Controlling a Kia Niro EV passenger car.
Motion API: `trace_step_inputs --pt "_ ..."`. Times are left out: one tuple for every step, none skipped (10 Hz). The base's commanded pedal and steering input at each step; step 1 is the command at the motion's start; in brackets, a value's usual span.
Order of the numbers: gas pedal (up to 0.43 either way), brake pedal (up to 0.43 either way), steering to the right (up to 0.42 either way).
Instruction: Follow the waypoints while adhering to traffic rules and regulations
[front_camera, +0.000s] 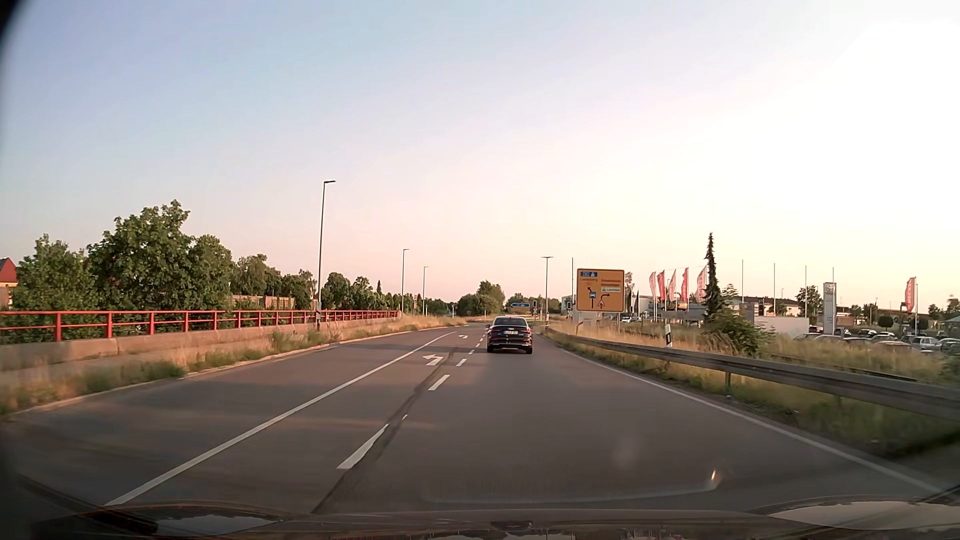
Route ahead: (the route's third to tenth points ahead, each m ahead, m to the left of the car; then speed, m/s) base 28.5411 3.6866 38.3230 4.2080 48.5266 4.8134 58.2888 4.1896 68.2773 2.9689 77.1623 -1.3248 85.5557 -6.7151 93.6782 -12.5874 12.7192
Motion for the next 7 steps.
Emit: trace_step_inputs --pt "0.118 0.018 -0.003" --pt "0.118 0.018 -0.003" --pt "0.11 0.018 -0.003" --pt "0.11 0.018 -0.003" --pt "0.11 0.018 -0.003" --pt "0.11 0.018 -0.003" --pt "0.11 0.018 -0.003"
